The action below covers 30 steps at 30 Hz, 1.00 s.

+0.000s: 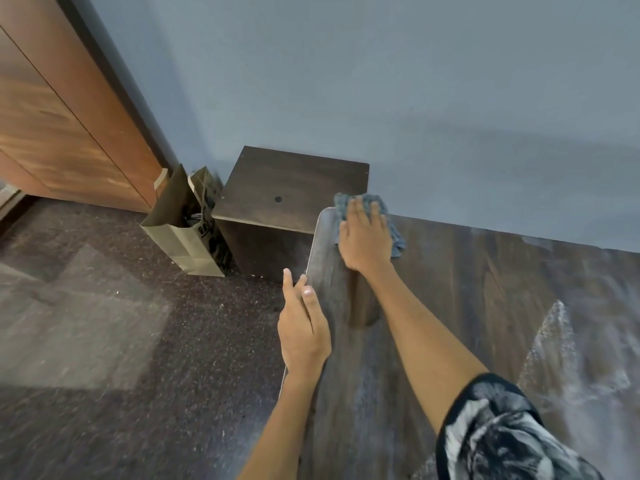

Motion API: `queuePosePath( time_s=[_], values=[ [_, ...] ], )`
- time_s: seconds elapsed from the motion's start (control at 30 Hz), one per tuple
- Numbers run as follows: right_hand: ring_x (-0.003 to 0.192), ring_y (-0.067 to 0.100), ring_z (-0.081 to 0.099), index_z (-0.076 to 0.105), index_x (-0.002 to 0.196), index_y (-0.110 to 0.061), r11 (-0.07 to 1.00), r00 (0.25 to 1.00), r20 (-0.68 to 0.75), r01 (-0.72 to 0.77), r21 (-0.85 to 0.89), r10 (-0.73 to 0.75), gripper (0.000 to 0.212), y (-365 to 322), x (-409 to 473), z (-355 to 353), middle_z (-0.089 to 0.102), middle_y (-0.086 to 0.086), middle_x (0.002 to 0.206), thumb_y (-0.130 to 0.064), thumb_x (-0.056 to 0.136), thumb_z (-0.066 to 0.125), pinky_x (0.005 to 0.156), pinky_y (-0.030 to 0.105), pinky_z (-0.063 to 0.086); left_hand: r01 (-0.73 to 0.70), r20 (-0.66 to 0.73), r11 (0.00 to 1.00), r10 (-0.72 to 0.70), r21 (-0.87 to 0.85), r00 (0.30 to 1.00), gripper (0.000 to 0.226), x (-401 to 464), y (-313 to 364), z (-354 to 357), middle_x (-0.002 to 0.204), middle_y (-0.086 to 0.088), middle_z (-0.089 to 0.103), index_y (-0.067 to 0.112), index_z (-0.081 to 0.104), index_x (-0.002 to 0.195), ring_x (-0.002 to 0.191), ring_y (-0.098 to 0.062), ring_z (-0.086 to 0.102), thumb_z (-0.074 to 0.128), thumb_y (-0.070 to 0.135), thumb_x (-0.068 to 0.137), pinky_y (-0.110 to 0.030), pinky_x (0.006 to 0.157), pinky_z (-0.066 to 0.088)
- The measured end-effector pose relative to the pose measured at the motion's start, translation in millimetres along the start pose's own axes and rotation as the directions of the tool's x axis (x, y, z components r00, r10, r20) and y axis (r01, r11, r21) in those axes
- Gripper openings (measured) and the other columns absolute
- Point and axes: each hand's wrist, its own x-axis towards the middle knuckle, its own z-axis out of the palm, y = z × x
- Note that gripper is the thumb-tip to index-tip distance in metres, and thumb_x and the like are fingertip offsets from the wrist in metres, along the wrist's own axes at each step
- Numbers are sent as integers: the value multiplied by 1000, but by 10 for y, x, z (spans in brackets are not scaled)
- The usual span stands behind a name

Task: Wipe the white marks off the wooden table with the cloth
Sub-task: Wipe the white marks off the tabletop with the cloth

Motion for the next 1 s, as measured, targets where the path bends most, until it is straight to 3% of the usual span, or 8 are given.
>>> queuePosePath(
  time_s=[0.13,0.2,0.37,0.47,0.57,0.77,0.83,1.0],
  values=[
    [147,20,4,14,150,-17,926,924,89,376,-37,-372,52,-26,-466,90,12,1,159,-35,101,18,120,37,6,-13,2,1000,13,3,1000,60,13,-50,17,136,-2,52,9,30,143,112,-21,59,19,42,95,-26,89,44],
    [147,15,6,16,150,-20,905,906,100,419,-68,-412,56,190,-726,93,15,-3,158,-39,98,10,119,35,5,-13,-11,1000,13,12,1000,54,24,-83,31,134,-4,54,7,42,137,121,-18,52,23,37,97,-11,94,33],
    [147,21,5,11,151,-16,995,999,-8,-53,-88,52,55,606,-384,-93,9,0,160,-35,100,17,119,42,4,-11,-1,998,11,58,1000,37,23,-112,52,131,-1,56,11,51,131,121,-13,51,35,24,99,-10,94,30],
    [147,27,-1,5,151,-13,989,990,16,-142,-30,142,55,332,-41,-125,3,5,160,-34,102,17,119,44,1,-7,-10,998,8,56,1000,38,19,-109,60,132,0,55,12,49,132,122,-13,49,34,24,99,-9,93,28],
    [147,27,-2,5,151,-15,995,994,68,83,-50,-80,54,-88,-59,-8,3,5,160,-34,102,18,120,44,4,6,-1,999,-6,48,1000,40,21,-117,64,135,0,52,12,46,134,124,-14,47,32,27,99,-11,94,27],
    [147,14,-4,11,151,-21,882,874,156,470,-33,-460,52,56,-912,63,7,-5,159,-37,102,16,120,33,-2,3,-18,1000,-3,12,1000,44,31,-116,35,137,-8,51,6,42,136,126,-19,47,30,26,99,-13,96,28],
    [146,11,0,14,151,-25,907,904,122,418,-53,-410,53,358,-1095,11,11,-8,158,-40,100,15,119,32,0,-1,-24,1000,1,-8,1000,44,24,-107,36,136,-9,51,5,41,137,126,-21,47,29,26,99,-13,96,28],
    [147,19,1,8,151,-18,993,998,30,-53,-102,56,53,708,-690,-145,7,-2,160,-34,102,17,119,40,3,-24,-30,999,23,-27,999,49,4,-100,34,133,-9,54,6,37,139,119,-25,53,24,31,100,-36,96,44]
  ],
)
